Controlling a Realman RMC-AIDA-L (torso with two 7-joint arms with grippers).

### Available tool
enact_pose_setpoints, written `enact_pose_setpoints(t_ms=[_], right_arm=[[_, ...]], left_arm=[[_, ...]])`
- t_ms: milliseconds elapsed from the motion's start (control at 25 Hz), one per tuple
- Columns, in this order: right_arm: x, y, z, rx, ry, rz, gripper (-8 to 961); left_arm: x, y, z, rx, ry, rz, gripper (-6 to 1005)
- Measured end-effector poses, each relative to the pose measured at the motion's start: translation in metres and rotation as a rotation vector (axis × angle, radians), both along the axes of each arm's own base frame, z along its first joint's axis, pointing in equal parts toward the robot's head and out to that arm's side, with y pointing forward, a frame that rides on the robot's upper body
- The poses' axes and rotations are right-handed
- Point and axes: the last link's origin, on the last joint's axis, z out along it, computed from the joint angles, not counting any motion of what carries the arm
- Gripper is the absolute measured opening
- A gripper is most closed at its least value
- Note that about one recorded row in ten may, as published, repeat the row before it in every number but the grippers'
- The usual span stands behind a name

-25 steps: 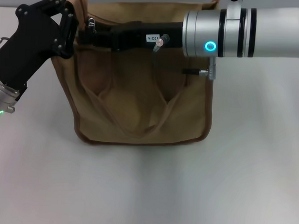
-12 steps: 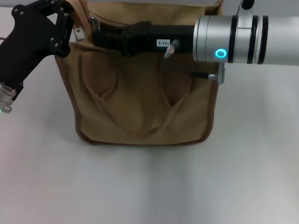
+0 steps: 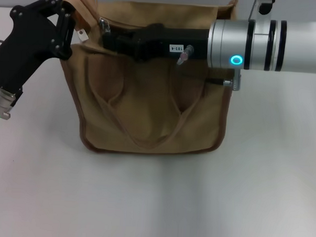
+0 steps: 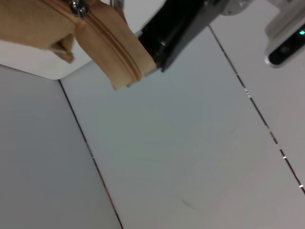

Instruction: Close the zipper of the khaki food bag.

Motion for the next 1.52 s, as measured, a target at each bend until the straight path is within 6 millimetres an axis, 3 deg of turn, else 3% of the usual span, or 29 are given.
enact_pose_setpoints(t_ms=[520, 1520], right_arm=[[0.041, 0.002, 0.019, 0.099, 0.039, -0.106, 3], [0.125, -0.032, 0.077, 0.235, 0.114, -0.186, 3]], left_arm=[[-0.009, 0.005, 0.003, 0.022, 0.007, 0.065, 20], [-0.020, 0.004, 0.006, 0.039, 0.011, 0.122, 21]])
